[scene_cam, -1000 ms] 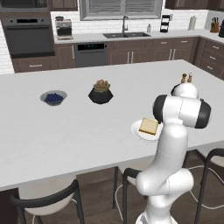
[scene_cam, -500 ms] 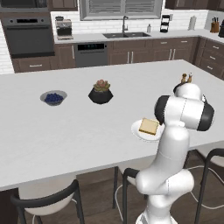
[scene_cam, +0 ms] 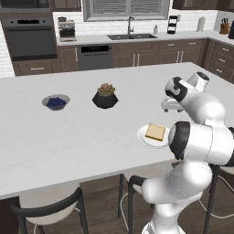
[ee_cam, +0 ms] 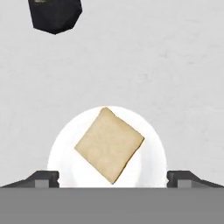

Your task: Start the toaster. Once the lever pops up, take the bread to the plate on the dining counter.

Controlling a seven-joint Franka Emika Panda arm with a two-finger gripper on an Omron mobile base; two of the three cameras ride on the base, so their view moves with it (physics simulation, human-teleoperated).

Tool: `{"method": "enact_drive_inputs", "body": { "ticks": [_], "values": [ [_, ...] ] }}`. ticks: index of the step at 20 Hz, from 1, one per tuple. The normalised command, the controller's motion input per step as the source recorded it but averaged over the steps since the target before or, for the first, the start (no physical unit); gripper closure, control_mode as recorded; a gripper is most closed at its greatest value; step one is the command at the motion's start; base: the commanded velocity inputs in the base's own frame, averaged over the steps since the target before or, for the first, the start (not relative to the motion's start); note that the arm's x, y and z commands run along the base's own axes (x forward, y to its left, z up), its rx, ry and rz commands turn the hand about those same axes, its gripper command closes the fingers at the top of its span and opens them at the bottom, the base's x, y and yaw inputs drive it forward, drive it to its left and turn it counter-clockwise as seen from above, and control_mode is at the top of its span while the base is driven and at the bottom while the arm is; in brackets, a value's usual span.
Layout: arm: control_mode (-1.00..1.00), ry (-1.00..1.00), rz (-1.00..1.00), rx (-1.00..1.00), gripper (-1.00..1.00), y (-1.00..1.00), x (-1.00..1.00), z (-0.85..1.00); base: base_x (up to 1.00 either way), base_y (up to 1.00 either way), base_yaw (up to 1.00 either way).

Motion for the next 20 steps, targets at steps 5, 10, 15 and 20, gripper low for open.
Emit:
{"method": "enact_drive_inputs", "body": {
  "ticks": [5,10,15,20],
  "values": [
    [-1.0,0.0,0.04,-0.64,-1.0,1.0,-1.0,0.54,0.0,0.0,0.0],
    [-1.0,0.07,0.0,-0.55,-1.0,1.0,-0.93,0.57,0.0,0.0,0.0],
    [-1.0,0.08,-0.01,-0.4,-1.0,1.0,-0.62,0.06,0.0,0.0,0.0],
    [-1.0,0.0,-0.02,-0.11,-1.0,0.42,-0.35,0.0,0.0,0.0,0.0]
  ]
}}
